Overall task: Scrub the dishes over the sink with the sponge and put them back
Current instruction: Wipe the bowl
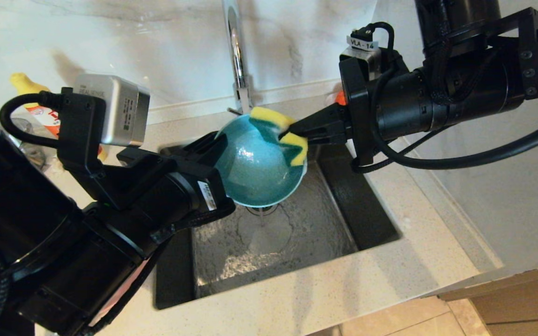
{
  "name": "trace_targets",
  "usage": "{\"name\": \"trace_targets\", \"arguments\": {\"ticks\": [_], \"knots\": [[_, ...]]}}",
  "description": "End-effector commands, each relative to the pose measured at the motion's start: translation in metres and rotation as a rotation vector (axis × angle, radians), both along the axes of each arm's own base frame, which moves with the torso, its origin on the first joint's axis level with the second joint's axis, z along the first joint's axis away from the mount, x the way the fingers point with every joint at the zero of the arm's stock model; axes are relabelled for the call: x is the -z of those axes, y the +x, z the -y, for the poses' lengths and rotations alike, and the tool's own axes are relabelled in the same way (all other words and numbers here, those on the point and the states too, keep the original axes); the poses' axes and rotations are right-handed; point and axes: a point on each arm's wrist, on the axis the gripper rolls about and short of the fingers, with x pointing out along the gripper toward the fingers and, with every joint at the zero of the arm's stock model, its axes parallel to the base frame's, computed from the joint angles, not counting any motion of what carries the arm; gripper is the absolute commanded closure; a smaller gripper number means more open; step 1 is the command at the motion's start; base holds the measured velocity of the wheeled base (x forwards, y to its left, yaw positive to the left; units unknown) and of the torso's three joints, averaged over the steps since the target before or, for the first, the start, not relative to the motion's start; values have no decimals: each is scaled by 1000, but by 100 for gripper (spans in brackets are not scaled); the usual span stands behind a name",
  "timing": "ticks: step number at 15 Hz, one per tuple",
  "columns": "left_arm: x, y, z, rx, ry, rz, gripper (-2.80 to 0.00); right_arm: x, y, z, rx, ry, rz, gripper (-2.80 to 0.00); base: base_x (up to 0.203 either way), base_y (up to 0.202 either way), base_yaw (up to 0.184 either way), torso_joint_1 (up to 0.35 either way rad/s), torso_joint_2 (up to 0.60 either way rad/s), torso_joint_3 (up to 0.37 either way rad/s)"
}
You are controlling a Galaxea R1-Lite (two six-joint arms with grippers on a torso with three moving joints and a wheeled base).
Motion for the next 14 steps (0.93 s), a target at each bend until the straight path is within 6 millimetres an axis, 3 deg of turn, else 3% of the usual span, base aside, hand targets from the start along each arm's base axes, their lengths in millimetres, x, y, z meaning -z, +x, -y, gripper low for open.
{"name": "trace_targets", "arguments": {"ticks": [1, 8, 14], "knots": [[2, -2, 2, 10, 6, 1, 0, 2, 1, -2, -6, -2, -11, 0, 0, 0, 0, 0, 0, 0], [-3, -2, 2, 11, -10, 12, 0, 6, -3, -5, -13, -27, -47, 0, 0, 0, 0, 0, 0, 0], [-2, 4, -5, -26, -22, 5, 0, -8, -23, 10, -10, -24, -37, 0, 0, 0, 0, 0, 0, 0]]}}
